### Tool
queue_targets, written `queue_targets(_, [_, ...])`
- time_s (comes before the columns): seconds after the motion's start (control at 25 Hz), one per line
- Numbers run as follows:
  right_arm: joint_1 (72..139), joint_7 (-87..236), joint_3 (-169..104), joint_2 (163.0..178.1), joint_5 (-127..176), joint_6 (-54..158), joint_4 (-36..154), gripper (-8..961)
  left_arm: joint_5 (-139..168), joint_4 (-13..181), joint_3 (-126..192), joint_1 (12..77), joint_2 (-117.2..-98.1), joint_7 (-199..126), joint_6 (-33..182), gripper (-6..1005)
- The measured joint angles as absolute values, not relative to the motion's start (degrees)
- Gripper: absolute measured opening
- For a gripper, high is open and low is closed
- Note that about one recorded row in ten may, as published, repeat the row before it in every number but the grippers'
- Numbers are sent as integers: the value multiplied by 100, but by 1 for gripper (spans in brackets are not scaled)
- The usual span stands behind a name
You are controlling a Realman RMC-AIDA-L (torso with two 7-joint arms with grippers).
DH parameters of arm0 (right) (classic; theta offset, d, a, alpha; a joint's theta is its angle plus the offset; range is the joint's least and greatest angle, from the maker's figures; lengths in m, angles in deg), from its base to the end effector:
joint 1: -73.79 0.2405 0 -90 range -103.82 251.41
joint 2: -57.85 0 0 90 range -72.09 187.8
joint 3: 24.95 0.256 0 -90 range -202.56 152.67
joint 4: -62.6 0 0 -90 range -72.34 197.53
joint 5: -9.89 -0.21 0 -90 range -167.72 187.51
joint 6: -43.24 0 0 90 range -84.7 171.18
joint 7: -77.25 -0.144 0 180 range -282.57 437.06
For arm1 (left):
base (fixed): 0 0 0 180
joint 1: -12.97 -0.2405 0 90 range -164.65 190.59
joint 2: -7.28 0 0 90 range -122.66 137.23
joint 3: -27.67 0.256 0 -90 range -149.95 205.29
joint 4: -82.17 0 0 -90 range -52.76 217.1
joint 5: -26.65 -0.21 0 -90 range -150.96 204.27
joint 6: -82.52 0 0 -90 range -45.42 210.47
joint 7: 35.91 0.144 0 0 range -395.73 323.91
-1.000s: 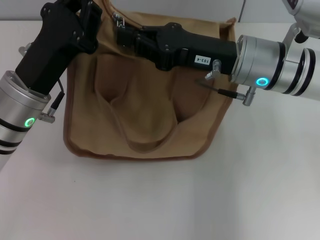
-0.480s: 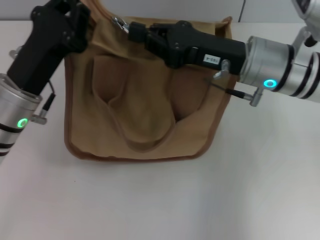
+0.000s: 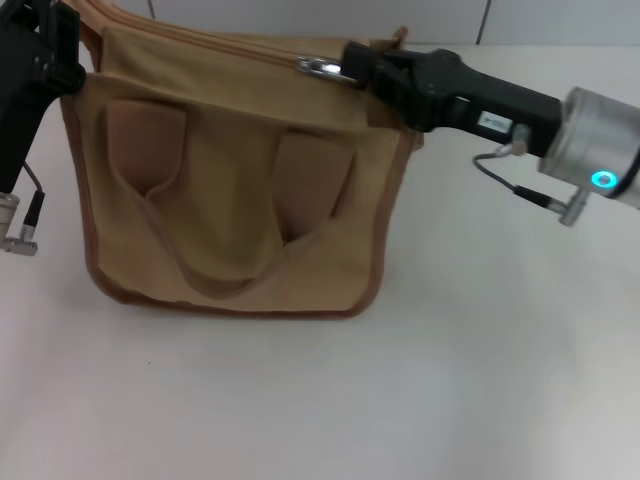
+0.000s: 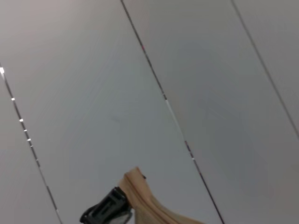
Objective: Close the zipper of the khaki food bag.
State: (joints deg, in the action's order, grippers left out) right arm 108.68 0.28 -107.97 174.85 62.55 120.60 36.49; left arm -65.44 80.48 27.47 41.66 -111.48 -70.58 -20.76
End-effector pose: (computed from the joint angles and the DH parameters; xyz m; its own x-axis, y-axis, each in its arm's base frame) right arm 0.1736 0.3588 -0.0362 0.4877 -0.3352 -0.8061 -0.5003 -0.8640 0.0566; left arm -0.2613 0.3027 0.0237 0.2681 -0.3407 0.9011 0.7064 -0.5665 -0.4243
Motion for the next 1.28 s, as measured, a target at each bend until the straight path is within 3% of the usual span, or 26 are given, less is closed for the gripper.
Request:
queue_targets(0.24, [10401, 409, -10380, 17431, 6259, 12199, 3710, 29, -6560, 8075, 2734, 4158, -11159, -7055, -1971, 78])
queue_targets(0.4, [9999, 1173, -9834, 17574, 6233, 12503, 3715, 33, -6563, 8058, 2762, 4172, -11165, -7054, -1868, 79])
queue_targets(0.52, [9798, 1454, -9472, 17682, 6231, 12713, 3717, 89, -6643, 8052, 2773, 4141, -11165, -7018, -1794, 79])
queue_targets(0.84, [9806, 1601, -9400, 17695, 6249, 12857, 3871, 240, -7130, 8082, 2783, 3624, -11143, -6773, -1864, 81])
queue_targets(1.0, [9885, 1717, -9413, 17703, 6252, 12864, 3920, 411, -7120, 8208, 2740, 3151, -11128, -6917, -2117, 82])
queue_targets(1.28, [10022, 1768, -9418, 17719, 6254, 12879, 4089, 584, -7042, 8250, 2000, 2658, -11113, -7396, -2862, 334])
